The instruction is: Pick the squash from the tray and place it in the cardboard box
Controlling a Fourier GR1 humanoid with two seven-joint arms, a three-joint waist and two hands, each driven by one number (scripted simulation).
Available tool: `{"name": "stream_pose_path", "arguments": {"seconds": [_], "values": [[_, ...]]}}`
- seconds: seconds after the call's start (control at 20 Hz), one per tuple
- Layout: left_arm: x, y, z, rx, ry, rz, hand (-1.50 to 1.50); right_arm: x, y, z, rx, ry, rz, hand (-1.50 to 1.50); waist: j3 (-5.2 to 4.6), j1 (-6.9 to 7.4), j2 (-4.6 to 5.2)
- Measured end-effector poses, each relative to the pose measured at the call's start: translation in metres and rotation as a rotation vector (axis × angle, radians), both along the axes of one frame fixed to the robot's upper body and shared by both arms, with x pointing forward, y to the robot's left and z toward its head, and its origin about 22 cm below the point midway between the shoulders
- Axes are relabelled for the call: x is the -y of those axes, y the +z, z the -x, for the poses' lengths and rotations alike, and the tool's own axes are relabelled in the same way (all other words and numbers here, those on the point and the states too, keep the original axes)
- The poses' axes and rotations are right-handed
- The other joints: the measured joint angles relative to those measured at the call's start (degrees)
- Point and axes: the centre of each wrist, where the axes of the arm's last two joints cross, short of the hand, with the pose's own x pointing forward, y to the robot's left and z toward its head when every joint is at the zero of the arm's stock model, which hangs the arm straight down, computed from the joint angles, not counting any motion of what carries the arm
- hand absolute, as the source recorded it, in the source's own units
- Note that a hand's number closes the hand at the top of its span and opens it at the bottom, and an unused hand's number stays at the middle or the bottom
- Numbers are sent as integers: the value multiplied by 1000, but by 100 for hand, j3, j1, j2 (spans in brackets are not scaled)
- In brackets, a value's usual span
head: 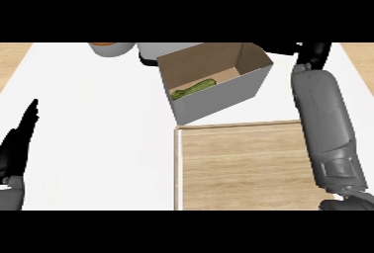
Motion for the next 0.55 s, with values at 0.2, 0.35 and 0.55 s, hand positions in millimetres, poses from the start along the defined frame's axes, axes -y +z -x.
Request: {"name": "stream_pose_path", "arguments": {"seconds": [0.2,0.35,0.55], "values": [[-6,0,5,-3,16,2,0,42,-12,29,-3,-25,-2,-150,-2,-78,-24],[-7,0,8,-4,19,6,0,74,-12,56,-13,-33,14,-150,-3,-94,-26],[-2,1,7,-5,18,5,0,104,-10,101,-50,-5,35,-150,-6,-113,-25]]}}
